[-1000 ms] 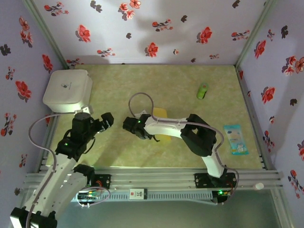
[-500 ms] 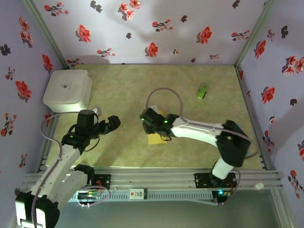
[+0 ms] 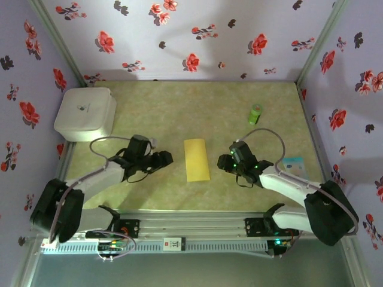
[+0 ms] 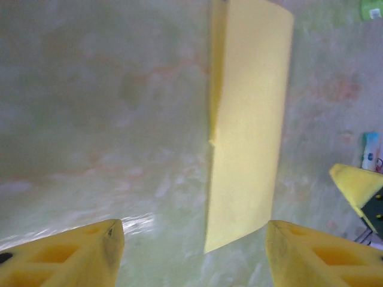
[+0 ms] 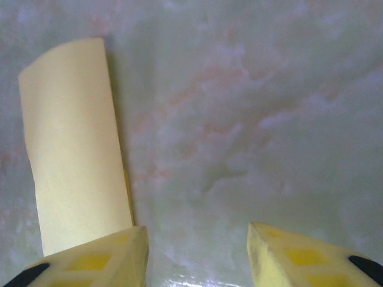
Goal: Fold a paper plane with a square sheet of paper (pick it up from the middle)
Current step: Third fold the triangle at the center of the table.
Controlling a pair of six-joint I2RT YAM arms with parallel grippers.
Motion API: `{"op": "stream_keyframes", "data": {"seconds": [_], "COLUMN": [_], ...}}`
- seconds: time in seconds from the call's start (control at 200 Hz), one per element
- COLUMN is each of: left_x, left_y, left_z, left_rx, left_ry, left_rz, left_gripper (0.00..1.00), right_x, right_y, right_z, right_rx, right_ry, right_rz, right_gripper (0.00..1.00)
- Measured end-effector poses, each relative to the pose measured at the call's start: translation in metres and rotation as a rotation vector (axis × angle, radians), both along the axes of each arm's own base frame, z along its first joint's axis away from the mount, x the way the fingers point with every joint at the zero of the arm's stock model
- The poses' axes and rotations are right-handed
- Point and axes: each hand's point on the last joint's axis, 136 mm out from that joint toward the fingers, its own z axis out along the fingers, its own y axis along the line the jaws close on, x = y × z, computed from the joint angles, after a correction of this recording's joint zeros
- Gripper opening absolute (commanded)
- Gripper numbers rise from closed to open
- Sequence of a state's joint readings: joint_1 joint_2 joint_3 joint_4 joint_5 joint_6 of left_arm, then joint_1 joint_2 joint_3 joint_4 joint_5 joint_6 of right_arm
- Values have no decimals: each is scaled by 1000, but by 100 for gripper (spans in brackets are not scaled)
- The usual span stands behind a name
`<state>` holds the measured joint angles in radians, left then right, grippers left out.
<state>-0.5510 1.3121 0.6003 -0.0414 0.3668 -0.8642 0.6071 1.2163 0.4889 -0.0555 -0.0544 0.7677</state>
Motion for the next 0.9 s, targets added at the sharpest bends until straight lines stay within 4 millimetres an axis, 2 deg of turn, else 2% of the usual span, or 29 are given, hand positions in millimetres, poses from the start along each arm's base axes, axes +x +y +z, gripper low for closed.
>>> {"op": "stream_keyframes", "data": {"seconds": [0.14,0.325,0.465,0.58,0.695,0.9], "left_x": [8,11,13,15,16,19], "left_y": [-17,-25,-29,-33,-35,-39], "left_z": [7,-3,-7,-7,-11,-19], "left_rx": [-19,-2,1,-2,-5,-1], "left_ry": [-20,18,42,45,58,77], "left_rz": [-21,-21,-12,-7,-2,3], "left_gripper": [62,57,51,51,49,49], "right_x": [5,9,16,21,22,24], "right_y": [14,27,43,55,62,74], "right_z": [-6,-23,-16,-10,-11,-15], "right_rx": [71,133,197,250,285,332], "right_ry": [38,111,110,101,121,156], "right_rz": [25,41,75,97,119,150], "right_gripper": [36,31,26,22,17,14]}}
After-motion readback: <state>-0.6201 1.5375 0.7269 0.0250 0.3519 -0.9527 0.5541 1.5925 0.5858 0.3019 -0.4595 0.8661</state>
